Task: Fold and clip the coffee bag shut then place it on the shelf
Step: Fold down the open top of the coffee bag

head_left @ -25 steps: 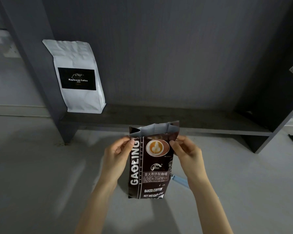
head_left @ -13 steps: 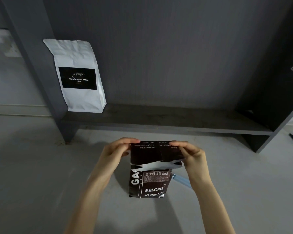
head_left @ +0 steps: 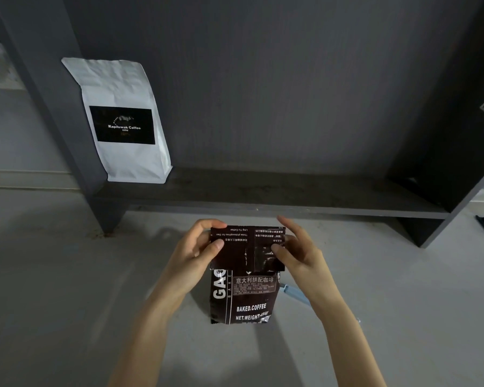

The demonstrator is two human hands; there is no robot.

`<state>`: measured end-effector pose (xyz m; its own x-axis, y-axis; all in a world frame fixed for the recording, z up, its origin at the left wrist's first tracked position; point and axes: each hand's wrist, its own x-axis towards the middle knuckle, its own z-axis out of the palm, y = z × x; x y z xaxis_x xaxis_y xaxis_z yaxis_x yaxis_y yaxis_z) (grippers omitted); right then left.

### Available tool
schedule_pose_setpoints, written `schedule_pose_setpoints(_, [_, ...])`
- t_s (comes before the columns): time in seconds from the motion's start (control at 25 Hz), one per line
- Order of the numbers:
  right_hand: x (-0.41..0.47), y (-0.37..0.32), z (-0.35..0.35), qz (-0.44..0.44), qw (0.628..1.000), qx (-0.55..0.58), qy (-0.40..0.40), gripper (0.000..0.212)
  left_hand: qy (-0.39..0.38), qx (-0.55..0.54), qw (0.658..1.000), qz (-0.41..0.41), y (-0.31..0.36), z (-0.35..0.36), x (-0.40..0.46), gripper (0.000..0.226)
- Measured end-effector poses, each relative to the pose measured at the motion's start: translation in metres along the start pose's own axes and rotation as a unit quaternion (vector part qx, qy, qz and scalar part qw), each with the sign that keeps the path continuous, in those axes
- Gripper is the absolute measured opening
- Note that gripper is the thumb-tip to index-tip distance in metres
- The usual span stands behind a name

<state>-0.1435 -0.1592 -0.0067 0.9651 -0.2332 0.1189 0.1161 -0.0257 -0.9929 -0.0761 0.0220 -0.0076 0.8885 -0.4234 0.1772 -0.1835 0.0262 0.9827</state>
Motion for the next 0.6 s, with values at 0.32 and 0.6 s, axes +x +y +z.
schedule_pose_setpoints(0.32, [0.003, 0.009, 0.002, 0.01, 0.998, -0.012, 0.056, 0.014, 0.02, -0.006, 1.0, -0.017, -0.012, 0.003, -0.004, 0.027])
schedule_pose_setpoints(0.6, [0.007, 0.018, 0.007, 0.003, 0.995, -0.014, 0.097, 0.017, 0.006, 0.021, 1.0, -0.02, -0.02, -0.002, -0.007, 0.022])
